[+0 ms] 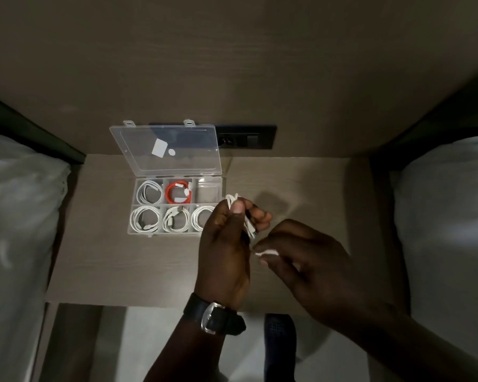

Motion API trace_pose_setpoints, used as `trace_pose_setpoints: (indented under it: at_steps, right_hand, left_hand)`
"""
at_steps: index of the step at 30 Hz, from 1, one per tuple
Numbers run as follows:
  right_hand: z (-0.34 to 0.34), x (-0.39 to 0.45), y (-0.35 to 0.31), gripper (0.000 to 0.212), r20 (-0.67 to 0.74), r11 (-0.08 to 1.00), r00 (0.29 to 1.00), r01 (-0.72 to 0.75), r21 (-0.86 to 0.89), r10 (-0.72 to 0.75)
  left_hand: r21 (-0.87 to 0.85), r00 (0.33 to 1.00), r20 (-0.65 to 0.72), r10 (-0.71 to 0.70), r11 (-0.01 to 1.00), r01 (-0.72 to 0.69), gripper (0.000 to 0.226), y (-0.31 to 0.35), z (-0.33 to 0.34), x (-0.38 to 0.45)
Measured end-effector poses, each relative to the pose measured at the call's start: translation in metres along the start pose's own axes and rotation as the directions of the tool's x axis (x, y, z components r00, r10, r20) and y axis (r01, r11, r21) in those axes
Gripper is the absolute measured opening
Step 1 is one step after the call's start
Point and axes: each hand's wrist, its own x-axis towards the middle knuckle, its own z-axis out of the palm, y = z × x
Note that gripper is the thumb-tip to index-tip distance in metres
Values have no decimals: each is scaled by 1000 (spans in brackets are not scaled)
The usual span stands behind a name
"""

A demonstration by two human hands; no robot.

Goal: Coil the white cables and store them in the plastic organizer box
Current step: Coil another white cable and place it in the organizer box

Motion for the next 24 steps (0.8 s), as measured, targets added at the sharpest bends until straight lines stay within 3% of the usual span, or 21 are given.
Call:
trace_pose_setpoints:
  at_steps: [2,4,6,10,12,16,20,24]
  right_hand:
    - [-2,10,1,16,-138,969,979,-116,217,148]
    - [2,20,4,28,-160,807,904,-259,531,395]
    - [11,25,5,33,-165,700,829,-326,635,535]
    - [30,25,2,19,-258,728,788,-318,608,559]
    - [37,23,0,18,-302,797,816,-283,533,492]
    - [46,17,3,27,-241,902,910,-237,362,336]
    - [46,24,14,14,-248,936,923,-227,269,295]
    - [53,32,27,16,-170,823,866,-361,438,470]
  left_hand:
    - [4,999,35,15,1000,-15,25,-1,3,-4]
    - [-17,998,61,22,1000,-21,25,0,7,-7]
    - [-30,999,48,10,1000,-9,26,-2,10,-9]
    - [-33,1000,-12,-20,999,20,28,-5,13,-11]
    - [-58,997,-69,-24,998,20,26,-6,13,-11]
    - [-98,985,-162,-64,994,48,24,-10,11,-10]
    - [-129,990,-103,-99,988,86,28,-15,9,-14]
    - [-132,990,34,-138,981,141,37,-10,-8,-4]
